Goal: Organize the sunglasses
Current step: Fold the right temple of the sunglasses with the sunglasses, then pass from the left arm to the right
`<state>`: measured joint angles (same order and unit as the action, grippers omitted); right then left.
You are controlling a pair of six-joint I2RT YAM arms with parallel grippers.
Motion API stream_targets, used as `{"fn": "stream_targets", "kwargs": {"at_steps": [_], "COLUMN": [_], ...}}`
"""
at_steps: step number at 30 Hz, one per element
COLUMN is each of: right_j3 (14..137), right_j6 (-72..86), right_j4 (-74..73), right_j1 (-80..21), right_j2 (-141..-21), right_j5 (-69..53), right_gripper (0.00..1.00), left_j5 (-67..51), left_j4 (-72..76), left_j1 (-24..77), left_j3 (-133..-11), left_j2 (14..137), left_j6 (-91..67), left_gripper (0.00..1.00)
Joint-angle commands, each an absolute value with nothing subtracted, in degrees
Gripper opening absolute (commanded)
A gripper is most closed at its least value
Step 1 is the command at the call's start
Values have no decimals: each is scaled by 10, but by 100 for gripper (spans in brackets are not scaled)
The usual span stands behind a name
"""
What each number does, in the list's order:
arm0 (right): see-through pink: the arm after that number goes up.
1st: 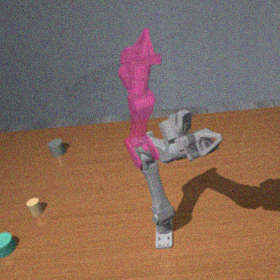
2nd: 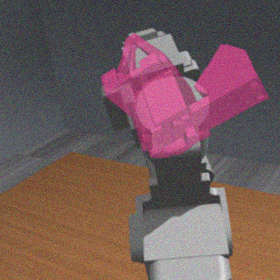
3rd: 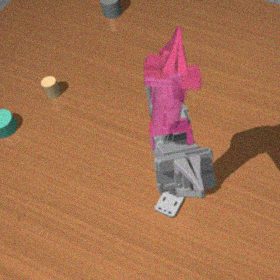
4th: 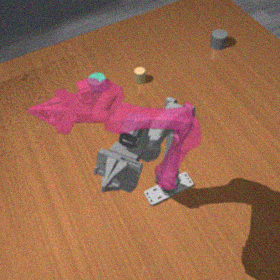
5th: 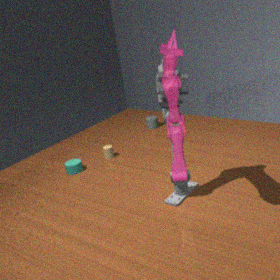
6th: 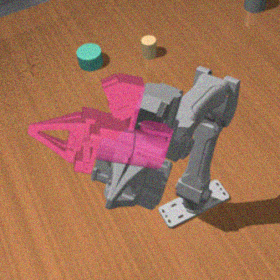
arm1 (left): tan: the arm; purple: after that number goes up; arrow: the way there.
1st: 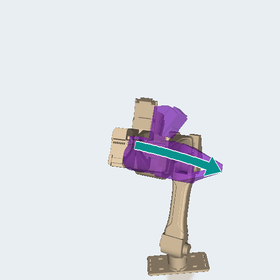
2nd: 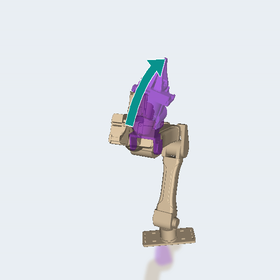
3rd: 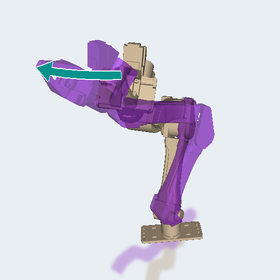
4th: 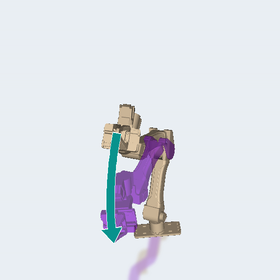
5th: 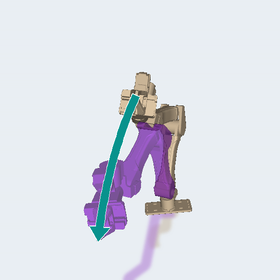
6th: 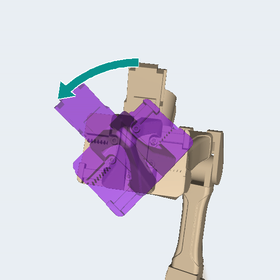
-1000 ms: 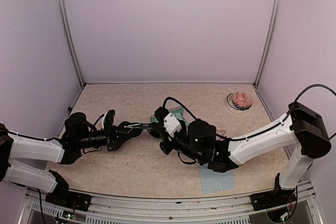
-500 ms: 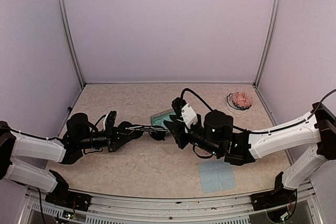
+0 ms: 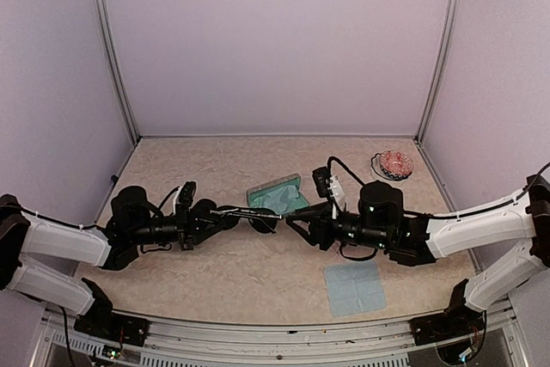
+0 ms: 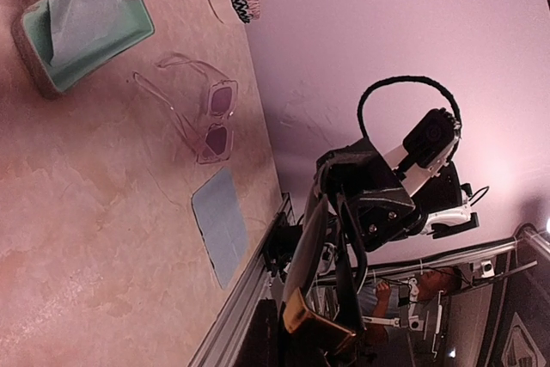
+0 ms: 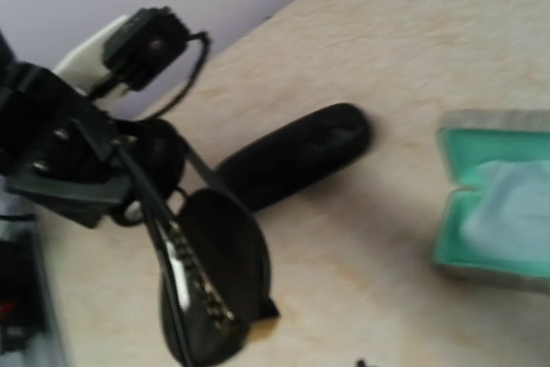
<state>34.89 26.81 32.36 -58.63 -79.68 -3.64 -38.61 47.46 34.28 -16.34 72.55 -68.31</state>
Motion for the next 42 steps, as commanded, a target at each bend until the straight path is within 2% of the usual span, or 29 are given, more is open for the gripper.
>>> {"fn": "stream_targets", "kwargs": {"at_steps": [1, 13, 26, 30, 36, 37, 39, 42], "right_j3": [338, 323, 310, 307, 298, 296, 294, 288], "right_j6": [348, 440, 503, 514, 537, 539, 542, 548], "right_j4": [396, 531, 633, 650, 682, 683, 682, 679], "right_j1": [-565, -550, -545, -544, -540, -539, -538, -533], "right_j2": [-816, -871, -910, -915, -916, -914, -909, -899], "right_j5": [-140, -215, -228, -230, -226, -224, -220, -211], "right_gripper": [38, 33, 10, 0, 0, 0, 0, 0], "left_j5": [-390, -387, -388, -386, -376, -374, -367, -349], "left_j4": [523, 533, 549, 551, 543, 541, 529, 500], "left_j1": [360, 380, 386, 388, 393, 393, 393, 393], "left_j3": [-188, -199, -195, -194, -194, -194, -195, -194], "left_j2": [732, 735, 737, 738, 741, 740, 738, 729], "left_j6": [-684, -682, -681, -680, -673, -673, -668, -654], "left_gripper": [0, 0, 0, 0, 0, 1, 11, 18]}}
